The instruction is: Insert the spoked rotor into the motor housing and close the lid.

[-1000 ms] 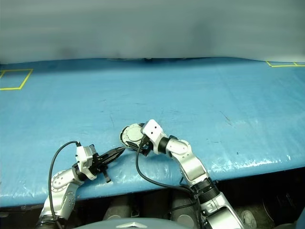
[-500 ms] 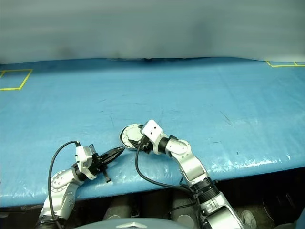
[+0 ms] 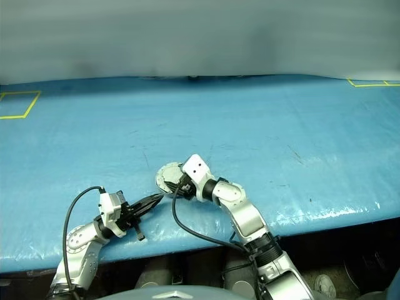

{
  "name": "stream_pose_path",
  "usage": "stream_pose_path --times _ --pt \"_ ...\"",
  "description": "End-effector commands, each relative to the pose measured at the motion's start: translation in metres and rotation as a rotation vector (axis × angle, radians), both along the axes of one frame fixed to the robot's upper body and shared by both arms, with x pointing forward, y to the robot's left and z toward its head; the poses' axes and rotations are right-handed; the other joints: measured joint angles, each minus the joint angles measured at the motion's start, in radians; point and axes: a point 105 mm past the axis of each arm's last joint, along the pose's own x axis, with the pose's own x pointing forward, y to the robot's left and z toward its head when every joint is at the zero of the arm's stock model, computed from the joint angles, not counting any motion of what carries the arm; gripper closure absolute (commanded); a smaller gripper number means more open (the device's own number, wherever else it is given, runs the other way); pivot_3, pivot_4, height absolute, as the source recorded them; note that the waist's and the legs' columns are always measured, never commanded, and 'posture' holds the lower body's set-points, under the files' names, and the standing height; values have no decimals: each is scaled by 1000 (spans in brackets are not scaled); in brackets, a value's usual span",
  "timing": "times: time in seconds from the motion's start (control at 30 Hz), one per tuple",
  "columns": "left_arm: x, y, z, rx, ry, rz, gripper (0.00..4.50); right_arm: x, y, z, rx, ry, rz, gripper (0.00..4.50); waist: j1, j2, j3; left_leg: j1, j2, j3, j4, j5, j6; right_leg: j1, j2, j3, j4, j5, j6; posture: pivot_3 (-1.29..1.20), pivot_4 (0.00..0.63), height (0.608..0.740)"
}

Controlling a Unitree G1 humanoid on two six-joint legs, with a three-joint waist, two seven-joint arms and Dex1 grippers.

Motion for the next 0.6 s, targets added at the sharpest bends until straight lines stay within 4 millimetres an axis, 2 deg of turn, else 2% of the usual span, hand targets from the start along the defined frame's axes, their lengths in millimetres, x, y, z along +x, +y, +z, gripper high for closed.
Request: stream_pose_path --times 0.03,0.4,0.6 --pt "-1 0 1 -2 -11 -2 4500 -2 6 6 -14 -39 3 1522 0 0 0 0 0 0 0 0 0 0 0 0 0 0 0 0 150 740" --pt "0 2 1 -4 -10 7 4500 -3 3 -9 -71 -9 -19 1522 -2 0 0 1 0 0 0 0 0 0 -1 0 0 0 0 0 150 740" --pt "1 4 3 -20 -4 13 4500 1 -4 -6 -60 -6 -16 1522 -1 0 0 0 0 0 0 0 0 0 -4 0 0 0 0 0 150 740"
